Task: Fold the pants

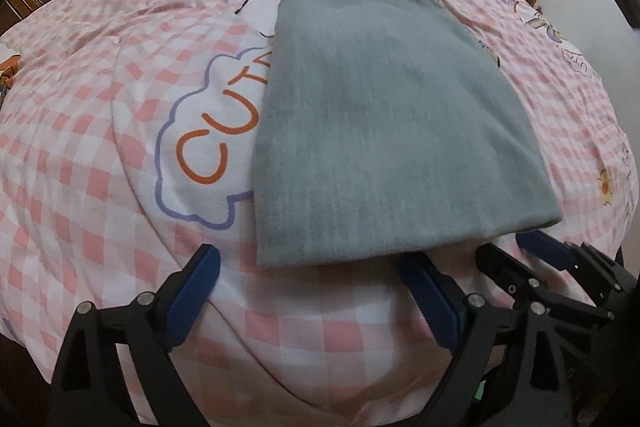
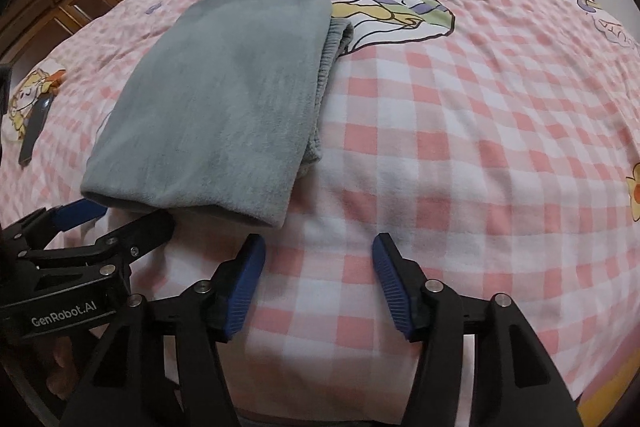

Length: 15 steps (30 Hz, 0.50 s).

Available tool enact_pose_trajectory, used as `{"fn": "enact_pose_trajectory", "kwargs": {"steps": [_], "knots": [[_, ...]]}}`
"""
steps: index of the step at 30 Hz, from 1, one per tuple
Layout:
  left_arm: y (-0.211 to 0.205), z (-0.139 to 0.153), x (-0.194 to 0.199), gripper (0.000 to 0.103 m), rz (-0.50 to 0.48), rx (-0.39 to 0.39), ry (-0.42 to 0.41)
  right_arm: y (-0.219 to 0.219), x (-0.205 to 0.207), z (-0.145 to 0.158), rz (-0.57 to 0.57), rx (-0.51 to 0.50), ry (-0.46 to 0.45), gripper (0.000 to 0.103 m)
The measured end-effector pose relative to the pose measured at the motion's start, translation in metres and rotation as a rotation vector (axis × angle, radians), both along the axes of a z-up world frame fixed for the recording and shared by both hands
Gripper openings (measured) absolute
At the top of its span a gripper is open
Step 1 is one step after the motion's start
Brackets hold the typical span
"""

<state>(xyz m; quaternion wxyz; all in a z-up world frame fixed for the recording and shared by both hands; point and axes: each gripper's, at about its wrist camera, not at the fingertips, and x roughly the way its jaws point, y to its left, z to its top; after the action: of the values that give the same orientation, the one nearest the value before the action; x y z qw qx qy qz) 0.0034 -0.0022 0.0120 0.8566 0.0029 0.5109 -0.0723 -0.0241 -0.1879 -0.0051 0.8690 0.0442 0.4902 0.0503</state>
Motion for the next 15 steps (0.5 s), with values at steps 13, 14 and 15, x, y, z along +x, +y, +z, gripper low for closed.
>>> {"fn": "enact_pose_trajectory", "kwargs": {"steps": [13,14,15], "knots": [[0.0036,-0.0042,0.0049,0.1,0.021,-0.043,0.011,-0.0026,0.0036,-0.0026,-0.016,0.027,-0.016,0.058],[0.0033,-0.0042,0.005,0.1,0.02,-0.042,0.014,-0.0026,0.0035,-0.0026,-0.016,0.028,-0.016,0.058],[0.0036,-0.0041,0.0057,0.1,0.02,-0.042,0.016,-0.0026,0.0033,-0.0027,-0.017,0.03,-0.016,0.058]]}}
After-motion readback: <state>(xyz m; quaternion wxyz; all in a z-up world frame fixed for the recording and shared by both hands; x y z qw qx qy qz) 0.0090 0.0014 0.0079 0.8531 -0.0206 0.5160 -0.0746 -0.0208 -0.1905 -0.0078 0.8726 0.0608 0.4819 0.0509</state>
